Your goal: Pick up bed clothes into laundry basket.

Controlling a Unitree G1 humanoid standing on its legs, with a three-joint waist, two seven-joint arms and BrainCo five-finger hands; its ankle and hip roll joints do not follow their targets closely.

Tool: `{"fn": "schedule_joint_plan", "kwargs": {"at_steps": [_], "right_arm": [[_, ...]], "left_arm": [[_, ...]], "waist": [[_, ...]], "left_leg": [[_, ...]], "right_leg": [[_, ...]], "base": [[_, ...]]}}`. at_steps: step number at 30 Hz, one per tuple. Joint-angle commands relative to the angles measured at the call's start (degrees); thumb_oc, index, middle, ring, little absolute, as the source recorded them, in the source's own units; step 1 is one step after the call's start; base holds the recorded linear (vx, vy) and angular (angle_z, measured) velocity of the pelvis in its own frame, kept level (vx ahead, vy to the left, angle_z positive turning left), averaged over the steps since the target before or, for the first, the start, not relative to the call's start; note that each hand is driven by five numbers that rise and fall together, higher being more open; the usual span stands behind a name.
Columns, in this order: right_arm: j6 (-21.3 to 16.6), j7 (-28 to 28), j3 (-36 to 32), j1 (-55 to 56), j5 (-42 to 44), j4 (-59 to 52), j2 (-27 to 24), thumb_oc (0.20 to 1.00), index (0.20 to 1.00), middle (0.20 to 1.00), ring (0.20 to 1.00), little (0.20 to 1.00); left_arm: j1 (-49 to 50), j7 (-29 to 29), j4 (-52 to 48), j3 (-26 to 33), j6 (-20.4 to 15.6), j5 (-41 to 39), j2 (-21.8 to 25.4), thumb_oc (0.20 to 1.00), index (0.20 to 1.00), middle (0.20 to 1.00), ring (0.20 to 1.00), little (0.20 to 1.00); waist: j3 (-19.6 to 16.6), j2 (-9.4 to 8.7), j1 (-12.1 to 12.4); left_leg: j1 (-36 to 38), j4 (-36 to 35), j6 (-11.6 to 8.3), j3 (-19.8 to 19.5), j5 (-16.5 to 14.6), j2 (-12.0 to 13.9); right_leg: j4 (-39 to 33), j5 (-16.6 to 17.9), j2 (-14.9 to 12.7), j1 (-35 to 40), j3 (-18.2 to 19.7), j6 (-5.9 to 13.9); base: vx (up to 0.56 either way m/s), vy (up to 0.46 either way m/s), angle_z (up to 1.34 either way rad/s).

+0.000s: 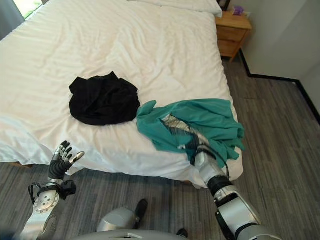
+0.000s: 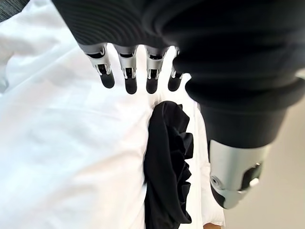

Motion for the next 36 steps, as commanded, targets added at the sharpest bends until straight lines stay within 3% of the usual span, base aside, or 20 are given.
{"fn": "schedule_joint_plan", "kwargs": {"at_steps": [1, 2, 3, 4, 9, 13, 14, 15, 18, 19, 20, 22, 24, 25, 28, 32, 36], "right_arm": [[3.41, 3.38, 0.89, -0.2, 4.93, 6.98, -0.82, 1.0, 1.0, 1.0, 1.0, 1.0], [3.52, 3.93, 0.8, 0.61, 5.1, 8.72, -0.5, 1.0, 1.0, 1.0, 1.0, 1.0], [3.64, 4.79, 0.73, 1.62, 5.12, 10.26, -0.09, 0.445, 0.445, 0.445, 0.445, 0.445], [3.6, 5.26, 0.4, 2.61, 5.21, 10.91, -0.01, 0.2, 0.2, 0.2, 0.2, 0.2], [2.64, 6.37, -2.11, 8.14, 6.83, 9.2, -2.32, 0.2, 0.2, 0.2, 0.2, 0.2], [1.11, 5.76, -5.2, 12.72, 8.92, -1.5, -7.04, 0.2, 0.2, 0.2, 0.2, 0.2], [-0.41, 5.13, -7.82, 14.64, 9.95, -11.65, -10.59, 0.2, 0.2, 0.2, 0.2, 0.2], [-0.27, 5.2, -8.05, 14.8, 9.93, -11.89, -10.68, 0.2, 0.2, 0.2, 0.2, 0.2], [-2.96, 4.42, -14.83, 18.87, 10.66, -33.2, -18.75, 0.2, 0.2, 0.2, 0.2, 0.2], [-5.52, 3.29, -22.73, 21.97, 12.23, -49.31, -23.12, 0.2, 0.2, 0.2, 0.2, 0.2], [-6.91, 2.94, -24.95, 22.36, 13.4, -53.2, -23.54, 0.2, 0.2, 0.2, 0.2, 0.2], [-7.93, 2.24, -27.26, 22.3, 14.81, -56.0, -23.85, 0.2, 0.2, 0.2, 0.2, 0.2], [-11.51, -0.38, -31.03, 21.49, 19.25, -60.12, -24.02, 0.2, 0.2, 0.2, 0.2, 0.2], [-11.49, -0.36, -31.29, 21.58, 19.27, -60.17, -23.95, 0.2, 0.2, 0.2, 0.2, 0.2], [-14.0, -2.6, -38.49, 25.26, 22.33, -64.54, -23.93, 0.2, 0.2, 0.2, 0.2, 0.2], [-12.21, -5.2, -48.44, 33.8, 20.16, -61.42, -25.33, 0.2, 0.2, 0.2, 0.2, 0.2], [-8.84, -6.58, -52.18, 38.55, 18.37, -54.54, -25.42, 0.2, 0.2, 0.2, 0.2, 0.2]], "left_arm": [[-1.39, -1.21, -4.7, 0.19, -3.76, -3.51, 2.5, 1.0, 1.0, 1.0, 1.0, 1.0], [-1.21, -1.52, -5.81, 0.73, -3.88, -3.5, 2.86, 1.0, 1.0, 1.0, 1.0, 1.0], [-0.99, -1.78, -7.11, 1.36, -3.95, -3.14, 3.21, 1.0, 1.0, 1.0, 1.0, 1.0], [-1.17, -1.66, -8.12, 2.04, -4.27, -2.54, 3.74, 1.0, 1.0, 1.0, 1.0, 1.0], [-4.17, 1.68, -15.49, 8.74, -6.08, 2.95, 8.83, 1.0, 1.0, 1.0, 1.0, 1.0], [-11.41, 8.24, -16.06, 11.77, -4.87, 14.14, 15.53, 1.0, 1.0, 1.0, 1.0, 1.0], [-16.01, 11.5, -11.96, 10.9, -2.27, 21.13, 18.71, 1.0, 1.0, 1.0, 1.0, 1.0], [-16.33, 11.61, -11.77, 10.6, -2.31, 21.2, 18.72, 1.0, 1.0, 1.0, 1.0, 1.0], [-23.43, 15.07, 0.36, 8.21, 3.14, 29.61, 23.23, 1.0, 1.0, 1.0, 1.0, 1.0], [-25.96, 16.5, 9.42, 6.87, 7.98, 36.73, 25.88, 1.0, 1.0, 1.0, 1.0, 1.0], [-27.03, 16.55, 12.25, 5.96, 9.57, 39.23, 26.39, 1.0, 1.0, 1.0, 1.0, 1.0], [-27.92, 16.52, 15.53, 4.92, 11.17, 41.89, 27.11, 1.0, 1.0, 1.0, 1.0, 1.0], [-33.22, 15.91, 32.17, -0.69, 16.3, 49.79, 29.92, 1.0, 1.0, 1.0, 1.0, 1.0], [-33.81, 16.02, 32.53, -1.16, 16.19, 49.75, 29.94, 1.0, 1.0, 1.0, 1.0, 1.0], [-35.85, 13.57, 47.72, -4.7, 19.62, 55.61, 30.45, 1.0, 1.0, 1.0, 1.0, 1.0], [-34.96, 10.92, 56.41, -5.36, 21.76, 60.07, 30.72, 1.0, 1.0, 1.0, 1.0, 1.0], [-31.3, 8.52, 63.72, -2.81, 23.01, 60.11, 30.1, 1.0, 1.0, 1.0, 1.0, 1.0]], "waist": [[-2.43, 1.5, 1.42], [-2.54, 1.55, 1.57], [-2.71, 1.62, 1.79], [-2.84, 1.67, 1.94], [-3.19, 1.23, 1.81], [-3.54, 0.26, -0.45], [-3.73, -0.12, -2.71], [-3.76, -0.15, -2.56], [-4.39, -0.32, -6.96], [-4.91, -0.23, -11.3], [-5.18, -0.25, -12.54], [-5.4, -0.41, -13.39], [-5.58, -0.74, -16.82], [-5.6, -0.88, -16.58], [-5.53, -2.19, -19.53], [-5.21, -4.5, -21.89], [-4.26, -5.56, -22.8]], "left_leg": [[-0.57, -4.06, -5.77, 2.09, -1.26, 7.67], [-0.54, -4.06, -5.8, 2.08, -1.34, 7.61], [-0.43, -4.06, -5.81, 2.1, -1.52, 7.59], [-0.28, -4.06, -5.81, 2.03, -1.65, 7.58], [1.02, -4.06, -6.04, 2.48, -2.41, 7.77], [1.98, -4.06, -6.06, 3.97, -3.21, 8.33], [2.53, -4.06, -6.04, 5.26, -3.74, 8.71], [2.31, -4.06, -5.99, 5.26, -3.5, 8.64], [3.19, -4.06, -5.74, 7.88, -4.27, 9.07], [4.37, -4.06, -5.58, 10.17, -5.31, 9.67], [4.66, -4.06, -5.51, 11.12, -5.58, 9.84], [4.69, -4.06, -5.36, 11.96, -5.53, 9.94], [5.4, -4.06, -5.27, 14.9, -6.27, 11.04], [5.15, -4.06, -5.24, 14.97, -5.99, 10.95], [6.17, -4.06, -5.44, 17.7, -6.54, 12.04], [6.09, -4.06, -5.51, 19.34, -6.28, 12.56], [6.26, -4.06, -5.65, 21.37, -6.63, 13.52]], "right_leg": [[0.76, -1.96, 0.17, -1.57, 0.15, 0.78], [0.76, -2.04, 0.1, -1.49, 0.2, 0.86], [0.76, -2.25, 0.05, -1.36, 0.29, 0.91], [0.76, -2.4, -0.01, -1.23, 0.36, 0.96], [0.76, -2.82, -0.37, -0.41, 0.48, 1.43], [0.76, -1.99, -0.7, -0.59, 1.13, 2.18], [0.76, -1.58, -0.77, -0.9, 2.01, 2.61], [0.76, -1.4, -0.84, -1.12, 2.04, 2.6], [0.76, 0.06, -0.91, -2.57, 4.63, 3.28], [0.76, 1.28, -0.78, -3.81, 7.32, 3.89], [0.76, 1.8, -0.71, -4.34, 8.2, 4.06], [0.76, 2.4, -0.65, -5.13, 9.39, 4.2], [0.76, 3.62, 0.03, -6.92, 11.99, 4.74], [0.76, 3.84, -0.05, -7.21, 12.1, 4.74], [0.76, 5.03, 0.97, -7.86, 13.81, 4.74], [0.95, 6.11, 1.97, -9.07, 14.79, 4.74], [1.31, 7.28, 3.09, -10.3, 15.69, 4.74]], "base": [[0.02, 0.011, -0.03], [0.03, 0.006, -0.01], [0.04, 0.008, 0.01], [0.05, 0.007, 0.02], [0.04, 0.004, 0.03], [0.01, 0.017, -0.01], [-0.01, 0.041, -0.22], [0.0, 0.058, -0.25], [0.01, 0.115, -0.54], [0.06, 0.17, -1.01], [0.04, 0.14, -0.79], [0.01, 0.076, -0.62], [0.02, 0.097, -0.64], [0.01, 0.06, -0.62], [0.04, 0.04, -0.52], [0.02, 0.034, -0.27], [-0.01, 0.02, -0.27]]}}
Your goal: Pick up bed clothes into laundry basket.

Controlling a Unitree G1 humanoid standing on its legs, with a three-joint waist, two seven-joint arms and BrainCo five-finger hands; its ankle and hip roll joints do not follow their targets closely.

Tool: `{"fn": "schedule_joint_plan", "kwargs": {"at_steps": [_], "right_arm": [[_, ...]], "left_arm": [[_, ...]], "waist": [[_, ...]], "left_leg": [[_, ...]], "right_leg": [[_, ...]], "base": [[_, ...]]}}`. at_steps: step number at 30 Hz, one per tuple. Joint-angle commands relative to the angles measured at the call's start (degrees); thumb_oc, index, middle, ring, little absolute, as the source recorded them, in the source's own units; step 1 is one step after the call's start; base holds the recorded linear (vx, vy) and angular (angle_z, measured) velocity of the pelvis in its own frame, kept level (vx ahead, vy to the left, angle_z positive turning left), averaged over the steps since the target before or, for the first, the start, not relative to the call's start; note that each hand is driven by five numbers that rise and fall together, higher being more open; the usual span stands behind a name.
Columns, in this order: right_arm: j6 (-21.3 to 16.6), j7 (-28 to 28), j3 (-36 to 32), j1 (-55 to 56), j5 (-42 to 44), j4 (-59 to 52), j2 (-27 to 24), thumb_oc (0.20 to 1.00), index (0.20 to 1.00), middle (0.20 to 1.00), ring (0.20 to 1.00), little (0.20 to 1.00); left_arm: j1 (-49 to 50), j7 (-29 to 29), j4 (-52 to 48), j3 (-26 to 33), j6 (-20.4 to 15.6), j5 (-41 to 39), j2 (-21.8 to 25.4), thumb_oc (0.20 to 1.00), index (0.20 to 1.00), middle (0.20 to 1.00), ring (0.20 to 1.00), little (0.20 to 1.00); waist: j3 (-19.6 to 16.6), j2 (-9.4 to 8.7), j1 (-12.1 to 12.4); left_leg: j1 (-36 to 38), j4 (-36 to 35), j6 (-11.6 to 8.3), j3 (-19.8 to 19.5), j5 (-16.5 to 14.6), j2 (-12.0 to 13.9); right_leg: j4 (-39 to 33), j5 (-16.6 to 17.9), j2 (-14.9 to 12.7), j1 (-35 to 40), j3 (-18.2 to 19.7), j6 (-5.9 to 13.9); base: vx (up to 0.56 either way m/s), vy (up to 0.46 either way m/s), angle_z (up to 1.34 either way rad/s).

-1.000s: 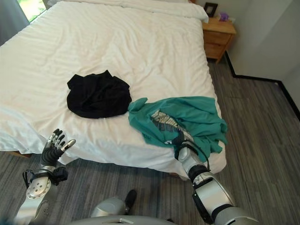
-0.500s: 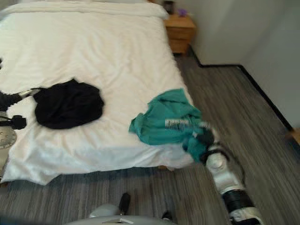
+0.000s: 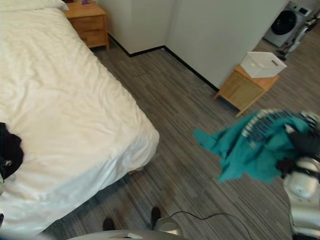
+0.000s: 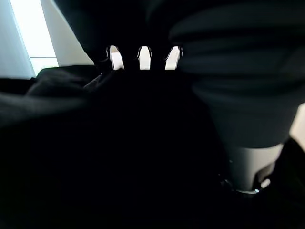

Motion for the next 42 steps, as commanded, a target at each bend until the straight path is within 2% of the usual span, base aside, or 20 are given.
{"fn": "schedule_joint_plan", "kwargs": {"at_steps": [1, 2, 3, 4, 8, 12, 14, 16, 17, 19, 21, 24, 27, 30, 32, 36, 37, 38, 39, 42], "right_arm": [[0.25, -3.69, -4.51, -3.37, -0.67, 3.74, -2.72, 0.2, 0.2, 0.2, 0.2, 0.2], [0.65, -3.77, -5.28, -2.46, 0.59, 6.2, -1.95, 0.2, 0.2, 0.2, 0.2, 0.2], [0.63, -3.77, -5.27, -2.45, 0.62, 6.23, -1.98, 0.2, 0.2, 0.2, 0.2, 0.2], [0.55, -3.74, -5.28, -2.45, 1.4, 7.13, -1.73, 0.2, 0.2, 0.2, 0.2, 0.2], [-0.85, -2.95, -4.0, -1.93, 2.7, 8.01, -0.27, 0.2, 0.2, 0.2, 0.2, 0.2], [-2.5, -3.67, -2.32, -0.62, 1.73, 6.66, 2.19, 0.2, 0.2, 0.2, 0.2, 0.2], [-1.19, -3.14, -1.34, 0.08, -0.27, 6.7, 3.74, 0.2, 0.2, 0.2, 0.2, 0.2], [-1.12, -3.12, -1.23, -0.03, -0.33, 6.58, 3.73, 0.2, 0.2, 0.2, 0.2, 0.2], [-0.26, -2.89, -0.79, 0.06, -1.53, 6.12, 4.88, 0.2, 0.2, 0.2, 0.2, 0.2], [0.25, -2.67, 0.43, -1.04, -2.11, 4.81, 7.45, 0.2, 0.2, 0.2, 0.2, 0.2], [0.33, -2.67, 0.57, -1.05, -2.2, 4.7, 7.3, 0.2, 0.2, 0.2, 0.2, 0.2], [0.48, -2.26, 4.3, -4.4, -3.15, 4.44, 8.63, 0.2, 0.2, 0.2, 0.2, 0.2], [1.07, -0.83, 10.27, -9.21, -3.57, 2.67, 10.96, 0.2, 0.2, 0.2, 0.2, 0.2], [1.25, -0.49, 11.94, -9.24, -3.93, 1.63, 12.2, 0.2, 0.2, 0.2, 0.2, 0.2], [0.78, 0.59, 14.24, -8.48, -3.39, 0.47, 13.38, 0.2, 0.2, 0.2, 0.2, 0.2], [0.23, 1.59, 16.54, -8.26, -2.45, -0.62, 13.64, 0.2, 0.2, 0.2, 0.2, 0.2], [-0.22, 3.2, 20.72, -9.79, -2.08, -1.68, 11.37, 0.2, 0.2, 0.2, 0.2, 0.2], [-0.17, 3.23, 20.81, -9.75, -2.07, -1.73, 11.35, 0.2, 0.2, 0.2, 0.2, 0.2], [-0.38, 5.13, 23.22, -9.32, -2.69, -3.5, 9.0, 0.2, 0.2, 0.2, 0.2, 0.2], [-0.75, 6.16, 24.89, -9.65, -2.74, -3.83, 7.39, 0.2, 0.2, 0.2, 0.2, 0.2]], "left_arm": [[2.12, -1.99, 4.24, 1.54, 1.58, 2.71, 3.16, 1.0, 1.0, 1.0, 1.0, 1.0], [3.61, -3.52, 6.1, 1.39, 1.2, 3.45, 2.71, 0.404, 0.404, 0.404, 0.404, 0.404], [3.63, -3.53, 6.11, 1.39, 1.18, 3.45, 2.71, 0.404, 0.404, 0.404, 0.404, 0.404], [3.9, -3.89, 6.51, 1.0, 0.86, 3.5, 2.58, 0.2, 0.2, 0.2, 0.2, 0.2], [0.54, -0.93, 1.16, -2.39, -0.25, 5.4, 6.03, 0.2, 0.2, 0.2, 0.2, 0.2], [-7.59, 6.06, -17.44, -4.57, -1.44, 3.41, 13.55, 0.2, 0.2, 0.2, 0.2, 0.2], [-8.26, 9.04, -29.98, -0.97, -4.64, -2.65, 14.25, 0.2, 0.2, 0.2, 0.2, 0.2], [-7.62, 8.94, -30.38, -0.33, -4.55, -2.65, 14.33, 0.2, 0.2, 0.2, 0.2, 0.2], [-7.2, 10.93, -39.09, 3.43, -5.69, -6.66, 13.4, 0.2, 0.2, 0.2, 0.2, 0.2], [-4.96, 12.83, -53.75, 8.89, -8.74, -9.92, 8.55, 0.2, 0.2, 0.2, 0.2, 0.2], [-3.91, 12.58, -54.57, 9.84, -8.51, -9.77, 8.33, 0.2, 0.2, 0.2, 0.2, 0.2], [-3.38, 12.38, -61.45, 9.61, -10.12, -11.11, 1.38, 0.2, 0.2, 0.2, 0.2, 0.2], [-1.94, 7.22, -69.74, 4.14, -14.89, -19.84, -13.1, 0.2, 0.2, 0.2, 0.2, 0.2], [0.38, 5.54, -71.26, 1.0, -15.98, -21.83, -18.66, 0.2, 0.2, 0.2, 0.2, 0.2], [2.65, 3.33, -69.69, -4.73, -16.28, -24.0, -25.04, 0.2, 0.2, 0.2, 0.2, 0.2], [4.45, 2.45, -67.3, -8.01, -16.05, -26.46, -27.81, 0.2, 0.2, 0.2, 0.2, 0.2], [7.15, 3.36, -65.57, -8.82, -15.4, -28.36, -28.64, 0.2, 0.2, 0.2, 0.2, 0.2], [7.27, 3.39, -65.58, -8.75, -15.45, -28.38, -28.63, 0.2, 0.2, 0.2, 0.2, 0.2], [9.67, 3.63, -65.14, -8.11, -14.96, -29.57, -29.25, 0.2, 0.2, 0.2, 0.2, 0.2], [12.22, 3.1, -65.88, -8.48, -14.77, -30.73, -29.96, 0.2, 0.2, 0.2, 0.2, 0.2]], "waist": [[-0.83, 1.37, 2.56], [-0.45, 1.29, 2.26], [-0.45, 1.29, 2.29], [-0.44, 1.35, 2.17], [-0.15, 2.78, 1.65], [0.08, 3.96, 1.36], [0.22, 4.97, 1.23], [0.2, 4.86, 1.14], [0.45, 6.08, 1.74], [-0.77, 7.26, 3.07], [-0.79, 7.41, 2.95], [-1.72, 8.42, 4.36], [-1.18, 9.26, 6.86], [-0.76, 9.5, 7.04], [-0.18, 10.52, 5.79], [0.88, 11.63, 5.02], [4.27, 11.66, 7.44], [4.19, 11.74, 7.3], [5.74, 9.93, 10.1], [7.83, 8.61, 12.36]], "left_leg": [[0.74, 0.7, -1.61, 2.5, -5.38, 3.83], [0.99, 0.7, -1.53, 2.9, -5.59, 3.77], [1.02, 0.7, -1.53, 2.94, -5.61, 3.76], [1.25, 0.7, -1.47, 3.05, -5.75, 3.56], [1.68, 0.7, -0.74, 2.63, -6.38, 2.76], [1.95, 0.7, -0.31, 1.02, -6.42, 2.04], [2.22, 0.7, 0.55, 1.17, -6.68, 1.99], [2.02, 0.7, 0.54, 1.28, -6.29, 1.89], [2.64, 0.7, 1.18, 3.0, -6.82, 2.65], [2.46, 0.7, 1.4, 6.83, -6.23, 3.42], [2.55, 0.7, 1.38, 6.94, -6.27, 3.43], [4.08, 0.7, 1.58, 10.0, -7.44, 3.56], [5.85, 0.7, 1.5, 17.23, -6.21, 3.76], [6.62, 0.74, 1.11, 18.39, -5.73, 3.95], [7.59, 0.91, -0.06, 19.12, -5.19, 5.35], [7.77, 5.13, -2.79, 20.17, -2.33, 9.14], [1.03, 21.73, -5.13, 7.28, 5.02, 14.03], [0.6, 22.39, -5.31, 6.99, 4.89, 14.36], [-4.66, 32.08, -1.55, -6.7, 5.43, 10.18], [-11.42, 42.88, -0.71, -15.76, 5.72, 7.61]], "right_leg": [[0.47, 6.22, -4.54, -2.97, -0.39, 5.64], [0.8, 6.58, -4.63, -3.31, -0.03, 5.64], [0.8, 6.58, -4.63, -3.3, 0.01, 5.64], [0.75, 6.68, -4.75, -3.34, 0.28, 5.64], [1.35, 6.98, -5.14, -3.94, 2.36, 5.64], [2.58, 7.16, -5.98, -3.55, 2.06, 5.64], [4.68, 5.57, -6.52, -3.43, 1.56, 5.64], [4.81, 5.77, -6.61, -3.76, 1.73, 5.64], [6.33, 3.46, -8.04, -2.82, -2.75, 5.64], [7.91, 1.91, -10.45, -1.13, -11.93, 4.94], [7.89, 1.9, -10.43, -1.1, -11.85, 4.93], [7.7, 1.69, -11.75, 1.01, -17.32, 5.29], [7.08, 1.96, -14.6, 3.68, -32.25, 4.68], [6.64, 1.19, -14.2, 3.05, -33.18, 4.07], [4.69, -1.86, -11.96, 2.23, -30.28, 2.58], [2.33, -4.48, -8.59, 2.34, -27.35, 0.38], [0.14, -7.87, -3.8, 2.94, -21.98, -3.34], [0.18, -8.05, -3.58, 2.89, -22.01, -3.55], [0.09, -8.05, -2.35, 2.35, -15.9, -5.53], [-0.21, -9.06, -1.71, 3.42, -11.15, -6.27]], "base": [[-0.02, 0.026, -0.38], [0.0, 0.032, -0.35], [0.0, 0.054, -0.32], [0.0, 0.047, -0.09], [-0.02, 0.058, -0.01], [-0.02, -0.014, 0.23], [-0.08, -0.007, 0.23], [-0.08, 0.001, 0.01], [-0.14, 0.013, -0.11], [-0.19, 0.003, -0.57], [-0.03, 0.002, -0.81], [-0.06, -0.052, -0.93], [-0.11, -0.143, -1.47], [0.03, -0.215, -1.16], [0.09, -0.35, -0.81], [0.13, -0.385, -0.64], [0.17, -0.382, -0.83], [0.28, -0.542, -1.8], [0.17, -0.264, -2.03], [0.21, -0.187, -2.71]]}}
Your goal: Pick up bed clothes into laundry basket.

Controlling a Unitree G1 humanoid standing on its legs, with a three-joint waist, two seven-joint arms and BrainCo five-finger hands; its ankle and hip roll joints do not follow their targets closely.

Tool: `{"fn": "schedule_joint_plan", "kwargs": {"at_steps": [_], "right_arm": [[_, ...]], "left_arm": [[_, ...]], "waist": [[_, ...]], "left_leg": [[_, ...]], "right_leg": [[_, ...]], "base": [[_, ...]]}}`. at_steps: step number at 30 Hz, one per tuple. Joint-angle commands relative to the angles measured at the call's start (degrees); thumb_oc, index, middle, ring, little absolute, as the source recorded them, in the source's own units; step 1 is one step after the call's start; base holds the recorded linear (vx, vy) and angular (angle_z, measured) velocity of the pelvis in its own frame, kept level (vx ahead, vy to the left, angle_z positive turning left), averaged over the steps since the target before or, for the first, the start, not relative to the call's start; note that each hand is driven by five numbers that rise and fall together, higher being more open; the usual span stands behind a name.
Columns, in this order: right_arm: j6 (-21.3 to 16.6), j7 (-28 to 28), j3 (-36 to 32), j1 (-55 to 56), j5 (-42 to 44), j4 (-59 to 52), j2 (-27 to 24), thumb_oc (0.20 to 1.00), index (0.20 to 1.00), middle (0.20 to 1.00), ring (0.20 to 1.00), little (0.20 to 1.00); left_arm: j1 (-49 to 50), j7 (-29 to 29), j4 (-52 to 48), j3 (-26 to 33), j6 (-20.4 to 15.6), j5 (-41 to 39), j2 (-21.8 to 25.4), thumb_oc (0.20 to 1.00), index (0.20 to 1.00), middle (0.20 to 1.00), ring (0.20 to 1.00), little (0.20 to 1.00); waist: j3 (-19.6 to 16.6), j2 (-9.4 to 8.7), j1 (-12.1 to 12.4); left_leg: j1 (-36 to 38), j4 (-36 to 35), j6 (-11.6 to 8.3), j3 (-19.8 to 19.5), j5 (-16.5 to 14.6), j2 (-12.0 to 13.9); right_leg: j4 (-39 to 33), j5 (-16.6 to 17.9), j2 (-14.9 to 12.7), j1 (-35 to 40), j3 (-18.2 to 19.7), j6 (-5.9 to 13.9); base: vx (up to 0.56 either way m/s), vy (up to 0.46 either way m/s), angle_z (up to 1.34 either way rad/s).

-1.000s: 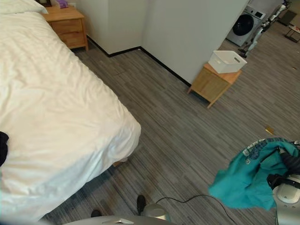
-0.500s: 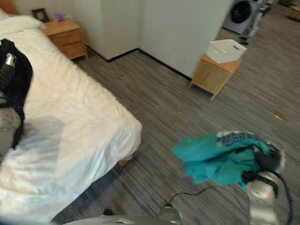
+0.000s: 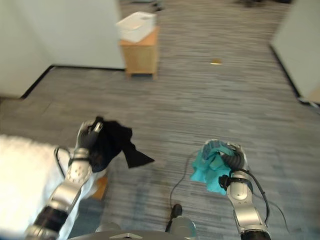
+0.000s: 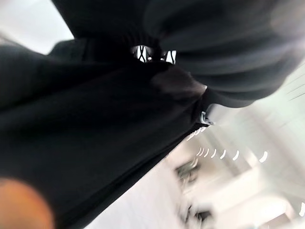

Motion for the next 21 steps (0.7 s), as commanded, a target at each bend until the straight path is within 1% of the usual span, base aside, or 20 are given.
{"fn": "schedule_joint_plan", "kwargs": {"at_steps": [1, 2, 3, 4, 5, 6, 7, 8, 9, 10, 11, 12, 13, 14, 15, 16, 17, 19, 20, 21], "right_arm": [[-4.18, 0.62, -0.03, -4.79, 0.23, -5.64, -4.68, 0.2, 0.2, 0.2, 0.2, 0.2], [-4.17, 0.62, -0.04, -4.79, 0.23, -5.66, -4.66, 0.2, 0.2, 0.2, 0.2, 0.2], [-4.46, 1.27, 0.26, -4.48, -0.07, -7.05, -5.04, 0.2, 0.2, 0.2, 0.2, 0.2], [-4.67, 1.31, 0.79, -4.75, -0.54, -7.37, -5.21, 0.2, 0.2, 0.2, 0.2, 0.2], [-4.74, 1.37, 1.17, -5.0, -0.81, -7.62, -5.04, 0.2, 0.2, 0.2, 0.2, 0.2], [-4.87, 1.37, 1.82, -5.39, -1.04, -7.89, -4.9, 0.2, 0.2, 0.2, 0.2, 0.2], [-4.87, 1.36, 1.83, -5.42, -1.04, -7.88, -4.91, 0.2, 0.2, 0.2, 0.2, 0.2], [-5.26, 1.21, 3.15, -6.13, -1.84, -8.08, -4.64, 0.2, 0.2, 0.2, 0.2, 0.2], [-5.43, 1.17, 3.96, -6.57, -2.68, -7.8, -4.93, 0.2, 0.2, 0.2, 0.2, 0.2], [-5.13, 1.21, 4.14, -6.79, -3.19, -7.98, -4.86, 0.2, 0.2, 0.2, 0.2, 0.2], [-5.0, 1.28, 4.95, -7.14, -3.88, -8.16, -4.76, 0.2, 0.2, 0.2, 0.2, 0.2], [-4.72, 1.93, 5.13, -6.99, -4.17, -8.68, -4.09, 0.2, 0.2, 0.2, 0.2, 0.2], [-4.4, 2.37, 5.98, -6.99, -4.89, -8.85, -3.6, 0.2, 0.2, 0.2, 0.2, 0.2], [-4.25, 2.72, 6.61, -6.53, -5.48, -8.93, -2.56, 0.2, 0.2, 0.2, 0.2, 0.2], [-4.23, 2.72, 6.61, -6.51, -5.5, -8.95, -2.52, 0.2, 0.2, 0.2, 0.2, 0.2], [-4.0, 2.42, 6.56, -4.48, -6.89, -9.08, -0.55, 0.2, 0.2, 0.2, 0.2, 0.2], [-2.78, 0.64, 8.2, -7.41, -7.28, -6.49, 0.65, 0.2, 0.2, 0.2, 0.2, 0.2], [-2.87, 0.55, 8.31, -7.67, -7.29, -6.27, 0.65, 0.2, 0.2, 0.2, 0.2, 0.2], [-2.99, -0.08, 8.16, -7.13, -8.32, -5.7, 1.47, 0.2, 0.2, 0.2, 0.2, 0.2], [-3.12, -0.93, 7.76, -7.7, -8.42, -5.26, 1.85, 0.2, 0.2, 0.2, 0.2, 0.2]], "left_arm": [[-3.39, 0.01, -5.28, -0.29, -3.54, -1.93, 0.42, 0.2, 0.2, 0.2, 0.2, 0.2], [-3.37, -0.02, -5.32, -0.27, -3.52, -1.95, 0.44, 0.2, 0.2, 0.2, 0.2, 0.2], [-0.86, -1.17, -6.54, 0.36, -3.77, -3.18, 0.2, 0.2, 0.2, 0.2, 0.2, 0.2], [-0.14, -1.59, -6.81, 0.66, -3.79, -3.92, -0.03, 0.2, 0.2, 0.2, 0.2, 0.2], [0.19, -1.75, -6.82, 0.62, -3.69, -4.37, -0.19, 0.2, 0.2, 0.2, 0.2, 0.2], [0.39, -2.03, -7.03, 0.54, -3.7, -4.67, -0.32, 0.2, 0.2, 0.2, 0.2, 0.2], [0.38, -2.04, -7.04, 0.56, -3.7, -4.68, -0.33, 0.2, 0.2, 0.2, 0.2, 0.2], [0.44, -2.37, -7.12, 0.69, -3.39, -4.44, -0.39, 0.2, 0.2, 0.2, 0.2, 0.2], [0.85, -2.66, -7.0, 0.85, -3.16, -4.07, -0.63, 0.2, 0.2, 0.2, 0.2, 0.2], [0.8, -2.59, -6.8, 0.86, -3.17, -3.74, -0.65, 0.2, 0.2, 0.2, 0.2, 0.2], [1.09, -2.67, -6.59, 0.53, -3.04, -3.5, -0.86, 0.2, 0.2, 0.2, 0.2, 0.2], [1.47, -2.76, -6.36, 1.13, -3.12, -3.55, -0.89, 0.2, 0.2, 0.2, 0.2, 0.2], [2.06, -2.95, -6.24, 1.25, -2.88, -3.78, -0.61, 0.2, 0.2, 0.2, 0.2, 0.2], [2.45, -3.3, -5.95, 1.05, -2.7, -3.83, -0.23, 0.2, 0.2, 0.2, 0.2, 0.2], [2.46, -3.3, -5.95, 1.05, -2.72, -3.84, -0.18, 0.2, 0.2, 0.2, 0.2, 0.2], [2.98, -4.38, -6.35, 0.09, -2.44, -4.45, 1.54, 0.2, 0.2, 0.2, 0.2, 0.2], [2.8, -4.29, -5.71, -0.72, -1.68, -4.68, 3.03, 0.2, 0.2, 0.2, 0.2, 0.2], [2.72, -4.3, -5.68, -0.62, -1.68, -4.69, 3.02, 0.2, 0.2, 0.2, 0.2, 0.2], [3.42, -3.34, -6.27, -0.69, -2.14, -4.35, 4.41, 0.2, 0.2, 0.2, 0.2, 0.2], [3.13, -2.8, -6.73, -0.87, -2.23, -4.06, 4.93, 0.2, 0.2, 0.2, 0.2, 0.2]], "waist": [[5.21, -0.88, 2.7], [5.01, -1.03, 2.64], [5.75, -0.94, 4.09], [6.29, -0.78, 4.9], [6.63, -0.36, 5.49], [6.58, 0.02, 6.13], [6.52, -0.13, 6.16], [5.32, 1.86, 7.46], [4.67, 2.38, 8.33], [4.32, 2.57, 8.84], [3.8, 2.54, 9.22], [2.53, 1.97, 9.31], [1.44, 1.03, 9.93], [0.54, -0.59, 10.08], [0.46, -0.52, 10.18], [-0.16, -3.13, 10.21], [1.39, -3.63, 9.12], [1.37, -3.43, 9.19], [1.68, -1.7, 7.33], [1.66, -1.21, 6.79]], "left_leg": [[-8.45, 4.0, 5.3, -5.75, -1.39, -4.99], [-8.79, 3.99, 5.43, -5.7, -1.2, -5.18], [-14.68, 3.97, 5.59, -7.85, -3.94, -9.97], [-17.31, 1.5, 5.46, -7.87, -5.03, -11.97], [-19.27, -0.61, 5.16, -7.24, -5.24, -13.12], [-19.95, -5.49, 5.05, -6.53, -5.07, -14.06], [-19.85, -6.04, 5.09, -6.41, -4.61, -14.16], [-19.24, -21.84, 4.91, -4.52, -1.17, -15.23], [-17.25, -31.84, 4.8, -2.44, 1.63, -15.63], [-16.48, -36.68, 4.61, -0.97, 2.73, -15.54], [-17.72, -38.29, 4.47, 1.39, 2.79, -15.22], [-17.23, -39.17, 5.69, 3.33, 2.03, -15.07], [-16.94, -39.18, 6.87, 3.46, 2.29, -15.44], [-16.19, -39.18, 7.69, 2.36, 3.06, -16.38], [-16.3, -39.18, 7.68, 2.39, 3.18, -16.23], [-13.49, -39.18, 8.88, 2.3, 3.22, -16.78], [-8.53, -39.17, 10.03, 2.36, 1.1, -16.97], [-8.7, -39.17, 10.0, 2.43, 1.25, -16.67], [-4.42, -39.18, 10.82, 1.1, -1.59, -15.45], [-2.56, -39.18, 10.86, 0.12, -3.03, -15.06]], "right_leg": [[-6.05, -6.25, -0.75, 9.12, 2.74, 5.05], [-6.05, -6.11, -0.95, 8.82, 2.71, 5.1], [-6.05, -6.98, -0.54, 9.43, 5.52, 5.61], [-6.05, -7.69, -0.12, 10.09, 6.56, 5.81], [-6.05, -8.38, 0.46, 10.99, 7.44, 5.75], [-6.05, -9.32, 1.14, 11.62, 8.18, 5.86], [-6.05, -9.17, 0.98, 11.43, 8.23, 5.87], [-6.05, -11.17, 3.67, 13.17, 9.01, 6.09], [-6.05, -12.45, 4.31, 14.56, 9.61, 6.41], [-6.05, -13.28, 4.42, 15.86, 9.81, 6.74], [-6.05, -14.67, 4.61, 17.6, 9.17, 7.17], [-6.05, -15.27, 4.29, 18.73, 9.07, 7.86], [-6.05, -15.02, 3.75, 19.49, 9.25, 8.35], [-6.05, -13.3, 2.87, 20.75, 9.59, 8.91], [-6.05, -13.17, 2.99, 20.6, 9.7, 8.89], [4.05, -8.08, 1.11, 18.7, 10.98, 12.2], [17.49, 1.02, 0.1, 14.45, 10.85, 15.77], [17.47, 1.26, 0.36, 14.21, 11.02, 15.72], [29.12, 5.98, 0.14, 7.52, 10.86, 16.37], [31.1, 5.3, -0.13, 5.57, 9.7, 15.86]], "base": [[0.13, -0.044, -0.81], [0.24, 0.006, -1.07], [0.3, 0.016, -0.88], [0.41, 0.032, -0.77], [0.37, 0.043, -0.42], [0.24, 0.045, -0.71], [0.52, 0.111, -1.12], [0.65, 0.132, -1.12], [0.82, 0.169, -0.77], [0.63, 0.12, -0.34], [0.6, 0.126, -0.45], [0.67, 0.165, -0.72], [0.7, 0.21, -0.74], [0.46, 0.159, -0.54], [0.61, 0.241, -0.14], [0.75, 0.278, -0.12], [0.74, 0.279, -0.13], [0.35, 0.133, -0.06], [0.58, 0.184, 0.26], [0.8, 0.214, 0.18]]}}
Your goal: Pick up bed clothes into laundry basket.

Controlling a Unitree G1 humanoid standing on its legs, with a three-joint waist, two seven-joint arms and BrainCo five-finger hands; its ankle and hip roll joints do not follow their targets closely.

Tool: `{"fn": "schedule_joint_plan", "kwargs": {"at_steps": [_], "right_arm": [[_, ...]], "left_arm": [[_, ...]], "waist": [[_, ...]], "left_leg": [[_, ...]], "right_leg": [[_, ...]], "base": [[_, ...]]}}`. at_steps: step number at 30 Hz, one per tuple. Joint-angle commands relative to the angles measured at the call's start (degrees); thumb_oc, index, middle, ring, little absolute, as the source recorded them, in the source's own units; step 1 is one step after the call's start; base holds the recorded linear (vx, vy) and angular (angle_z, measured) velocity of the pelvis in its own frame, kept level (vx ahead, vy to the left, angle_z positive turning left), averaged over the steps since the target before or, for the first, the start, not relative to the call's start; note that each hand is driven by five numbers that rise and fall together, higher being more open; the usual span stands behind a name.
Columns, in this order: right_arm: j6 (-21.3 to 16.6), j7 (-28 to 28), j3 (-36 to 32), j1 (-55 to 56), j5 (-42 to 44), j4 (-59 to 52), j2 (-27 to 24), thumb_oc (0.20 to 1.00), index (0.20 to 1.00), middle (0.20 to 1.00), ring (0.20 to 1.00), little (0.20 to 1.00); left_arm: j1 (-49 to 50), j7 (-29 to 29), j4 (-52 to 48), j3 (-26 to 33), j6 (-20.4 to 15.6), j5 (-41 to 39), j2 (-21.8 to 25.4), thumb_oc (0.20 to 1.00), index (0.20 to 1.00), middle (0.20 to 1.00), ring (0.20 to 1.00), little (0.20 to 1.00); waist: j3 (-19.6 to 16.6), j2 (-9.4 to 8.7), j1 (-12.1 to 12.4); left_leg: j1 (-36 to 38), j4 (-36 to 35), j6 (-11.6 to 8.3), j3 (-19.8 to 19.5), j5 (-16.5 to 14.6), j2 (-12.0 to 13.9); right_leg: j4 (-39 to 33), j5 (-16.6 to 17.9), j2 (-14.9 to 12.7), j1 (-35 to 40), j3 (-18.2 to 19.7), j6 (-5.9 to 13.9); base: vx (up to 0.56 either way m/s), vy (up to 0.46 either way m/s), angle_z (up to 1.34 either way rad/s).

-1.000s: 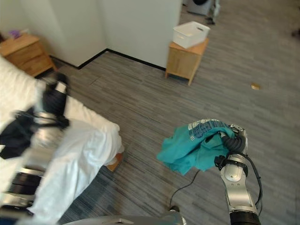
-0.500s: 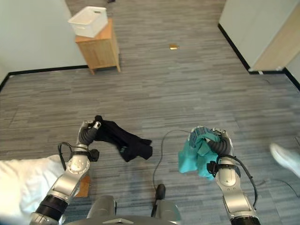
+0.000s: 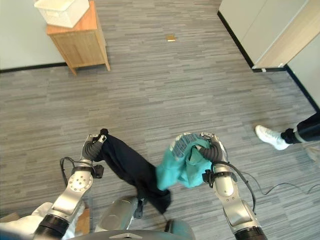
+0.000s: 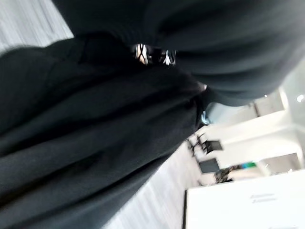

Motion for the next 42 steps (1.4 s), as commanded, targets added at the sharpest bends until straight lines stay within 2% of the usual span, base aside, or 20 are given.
{"fn": "schedule_joint_plan", "kwargs": {"at_steps": [1, 5, 6, 8, 10, 13, 16, 18, 20, 21, 22, 24, 26, 31, 32, 33, 34, 36, 39, 42], "right_arm": [[-2.44, -3.88, -4.62, -5.0, -2.78, -1.52, -1.42, 0.2, 0.2, 0.2, 0.2, 0.2], [-2.57, -4.39, -5.77, -4.58, -3.0, -1.63, -2.02, 0.2, 0.2, 0.2, 0.2, 0.2], [-1.52, -4.91, -9.57, -5.87, -0.93, -3.96, -3.09, 0.2, 0.2, 0.2, 0.2, 0.2], [-1.98, -4.61, -10.04, -5.67, 1.13, -5.18, -2.44, 0.2, 0.2, 0.2, 0.2, 0.2], [-2.06, -3.99, -9.22, -4.87, 1.48, -4.97, -1.7, 0.2, 0.2, 0.2, 0.2, 0.2], [-2.4, -3.05, -8.15, -3.54, 1.53, -4.17, -1.61, 0.2, 0.2, 0.2, 0.2, 0.2], [-2.31, -2.32, -7.09, -5.18, 2.4, -3.88, -3.53, 0.2, 0.2, 0.2, 0.2, 0.2], [-2.34, -2.63, -7.1, -6.61, 3.38, -3.92, -4.02, 0.2, 0.2, 0.2, 0.2, 0.2], [-1.69, -2.71, -7.15, -7.5, 4.3, -3.62, -4.36, 0.2, 0.2, 0.2, 0.2, 0.2], [-2.0, -2.54, -7.03, -7.82, 4.91, -3.92, -4.23, 0.2, 0.2, 0.2, 0.2, 0.2], [-2.01, -2.53, -7.05, -7.78, 4.92, -3.93, -4.24, 0.2, 0.2, 0.2, 0.2, 0.2], [-2.47, -2.84, -7.27, -7.7, 4.15, -3.36, -4.77, 0.2, 0.2, 0.2, 0.2, 0.2], [-1.81, -4.02, -7.53, -9.3, 2.7, -1.7, -5.4, 0.2, 0.2, 0.2, 0.2, 0.2], [-0.68, -4.62, -8.66, -9.09, -0.03, -1.05, -4.03, 0.2, 0.2, 0.2, 0.2, 0.2], [-0.68, -4.62, -8.69, -9.11, -0.05, -1.05, -4.02, 0.2, 0.2, 0.2, 0.2, 0.2], [-0.01, -5.54, -10.05, -10.04, -1.38, -2.27, -4.48, 0.2, 0.2, 0.2, 0.2, 0.2], [-0.02, -5.96, -10.81, -10.69, -2.06, -2.83, -5.05, 0.2, 0.2, 0.2, 0.2, 0.2], [-0.13, -7.37, -12.91, -13.13, -2.55, -4.01, -6.78, 0.2, 0.2, 0.2, 0.2, 0.2], [-0.56, -9.05, -14.7, -19.48, -0.89, -4.94, -11.38, 0.2, 0.2, 0.2, 0.2, 0.2], [-0.89, -10.08, -13.69, -27.66, 3.21, -3.96, -16.81, 0.2, 0.2, 0.2, 0.2, 0.2]], "left_arm": [[-2.87, 2.44, -6.43, 1.33, -3.43, -0.84, 2.6, 0.2, 0.2, 0.2, 0.2, 0.2], [-4.68, 2.59, -7.23, 0.63, -3.46, 0.01, 2.57, 0.2, 0.2, 0.2, 0.2, 0.2], [-5.49, 1.5, -8.24, 1.47, -3.53, 0.42, 2.18, 0.2, 0.2, 0.2, 0.2, 0.2], [-6.71, 1.81, -8.08, 2.46, -3.37, 0.61, 1.74, 0.2, 0.2, 0.2, 0.2, 0.2], [-6.39, 1.43, -7.24, 2.54, -3.36, 1.33, 1.52, 0.2, 0.2, 0.2, 0.2, 0.2], [-4.73, 0.82, -6.99, 2.5, -3.84, 1.02, 0.61, 0.2, 0.2, 0.2, 0.2, 0.2], [-3.08, -0.82, -7.68, 2.61, -4.42, -1.72, 0.87, 0.2, 0.2, 0.2, 0.2, 0.2], [-2.67, -0.77, -8.37, 3.24, -4.34, -2.78, 1.33, 0.2, 0.2, 0.2, 0.2, 0.2], [-2.94, -1.06, -8.13, 3.26, -3.92, -3.92, 0.93, 0.2, 0.2, 0.2, 0.2, 0.2], [-2.89, -1.36, -8.05, 3.12, -3.75, -4.39, 0.14, 0.2, 0.2, 0.2, 0.2, 0.2], [-2.88, -1.36, -8.07, 3.1, -3.74, -4.38, 0.13, 0.2, 0.2, 0.2, 0.2, 0.2], [-2.14, -2.09, -8.15, 2.82, -3.71, -3.79, -0.47, 0.2, 0.2, 0.2, 0.2, 0.2], [-1.72, -2.28, -7.8, 2.42, -3.44, -3.45, -0.82, 0.2, 0.2, 0.2, 0.2, 0.2], [-1.79, -3.44, -6.8, 1.78, -2.72, -4.27, 0.19, 0.2, 0.2, 0.2, 0.2, 0.2], [-1.84, -3.44, -6.79, 1.77, -2.72, -4.29, 0.21, 0.2, 0.2, 0.2, 0.2, 0.2], [-1.86, -2.93, -7.3, 1.99, -2.46, -4.7, 1.17, 0.2, 0.2, 0.2, 0.2, 0.2], [-1.81, -2.84, -7.51, 1.93, -2.42, -4.36, 1.54, 0.2, 0.2, 0.2, 0.2, 0.2], [-2.03, -2.47, -7.46, 1.65, -2.45, -4.18, 2.11, 0.2, 0.2, 0.2, 0.2, 0.2], [-2.85, -2.32, -7.89, 0.72, -3.13, -4.63, 2.26, 0.2, 0.2, 0.2, 0.2, 0.2], [-2.83, -2.85, -7.95, 0.88, -3.9, -5.34, 2.12, 0.2, 0.2, 0.2, 0.2, 0.2]], "waist": [[-0.08, 2.17, -0.97], [0.28, 3.47, -4.95], [-0.43, 2.63, -6.98], [-0.68, 2.76, -7.75], [-0.8, 3.21, -7.78], [-2.27, 4.43, -7.92], [0.23, 3.16, -4.91], [1.86, 1.21, -2.14], [2.81, 0.61, -0.04], [2.14, 0.92, 1.22], [2.08, 0.63, 1.25], [0.65, 2.23, 2.45], [-0.41, 3.23, 4.0], [-2.79, -0.47, 5.78], [-2.84, -0.38, 5.89], [-1.8, -0.11, 4.36], [-1.78, 0.61, 3.61], [-1.92, 2.23, 2.3], [-1.38, 2.33, 1.03], [-1.69, 0.96, 1.54]], "left_leg": [[8.61, -8.72, 2.2, -6.34, -3.62, 4.98], [12.98, -8.72, 0.63, -11.37, -6.59, 5.34], [18.5, -8.72, -1.62, -12.07, -11.69, 6.05], [23.0, -8.72, -2.73, -11.81, -15.07, 7.39], [27.33, -8.72, -3.19, -12.12, -17.58, 8.74], [28.66, -0.2, -5.02, -12.79, -11.4, 11.96], [14.54, 29.87, -5.11, -12.75, -2.74, 10.49], [5.84, 39.09, -2.73, -11.14, -5.25, 10.21], [0.89, 36.22, -1.94, -9.26, -9.5, 8.62], [-1.09, 23.7, -1.24, -7.18, -12.7, 6.1], [-0.86, 22.9, -1.15, -7.0, -12.14, 5.79], [-0.2, 3.18, -2.04, -6.03, -4.76, 4.93], [-3.02, -7.23, -2.72, -3.59, -0.5, 5.16], [1.04, -7.98, 0.72, -6.27, 1.31, 1.55], [0.96, -8.09, 0.74, -6.22, 1.51, 1.68], [6.28, -8.16, 1.99, -7.22, -0.77, 1.82], [8.28, -8.72, 2.39, -8.19, -1.42, 2.36], [11.44, -8.72, 2.75, -9.48, -3.19, 3.88], [14.69, -8.72, 1.86, -11.46, -5.23, 4.42], [16.89, -8.72, -0.77, -11.86, -7.96, 5.49]], "right_leg": [[-12.93, 10.38, 0.71, 1.84, -4.3, -1.67], [-19.58, 3.3, 4.6, -6.36, -6.26, -4.37], [-40.55, 4.08, 3.03, -8.43, -10.1, -4.82], [-49.6, 9.32, 2.39, -10.65, -12.71, -3.62], [-49.93, 10.0, 2.09, -11.55, -12.89, -3.34], [-48.52, 11.79, 3.45, -7.86, -10.09, -5.72], [-50.23, 10.43, 4.18, 0.27, -9.94, -9.6], [-50.84, 8.06, 3.64, 3.8, -9.22, -10.58], [-50.84, 5.67, 2.89, 6.44, -8.39, -10.33], [-50.84, 3.48, 2.69, 8.3, -7.95, -9.05], [-50.84, 3.58, 2.34, 8.15, -7.9, -8.98], [-50.84, 1.12, 3.78, 10.91, -8.02, -8.04], [-50.84, -2.2, 4.69, 15.01, -8.3, -7.81], [-40.54, -0.91, 3.07, 17.92, -6.46, -5.29], [-40.42, -0.84, 3.15, 17.7, -6.35, -5.29], [-25.18, 5.84, 1.4, 11.64, -6.08, -2.55], [-19.24, 8.52, 1.42, 8.05, -5.57, -2.09], [-14.18, 9.16, 1.37, 2.79, -6.76, -3.05], [-20.35, 5.11, 1.62, -2.74, -9.56, -4.54], [-41.53, 5.47, 1.67, -2.69, -14.16, -5.07]], "base": [[0.63, 0.081, 0.22], [0.56, -0.02, 1.35], [1.12, -0.154, 1.14], [0.94, -0.149, 0.83], [0.74, -0.122, 0.91], [0.76, -0.175, 0.04], [0.4, -0.223, 0.33], [0.41, -0.17, -0.57], [0.58, 0.031, -0.73], [0.54, 0.113, -0.49], [0.57, 0.165, -0.31], [0.55, 0.171, -0.22], [0.65, 0.167, -0.09], [0.55, 0.168, -0.19], [0.44, 0.209, -0.21], [0.4, 0.208, -0.22], [0.57, 0.264, -0.16], [0.46, 0.147, 0.47], [0.43, -0.018, 0.49], [0.39, -0.157, 0.5]]}}
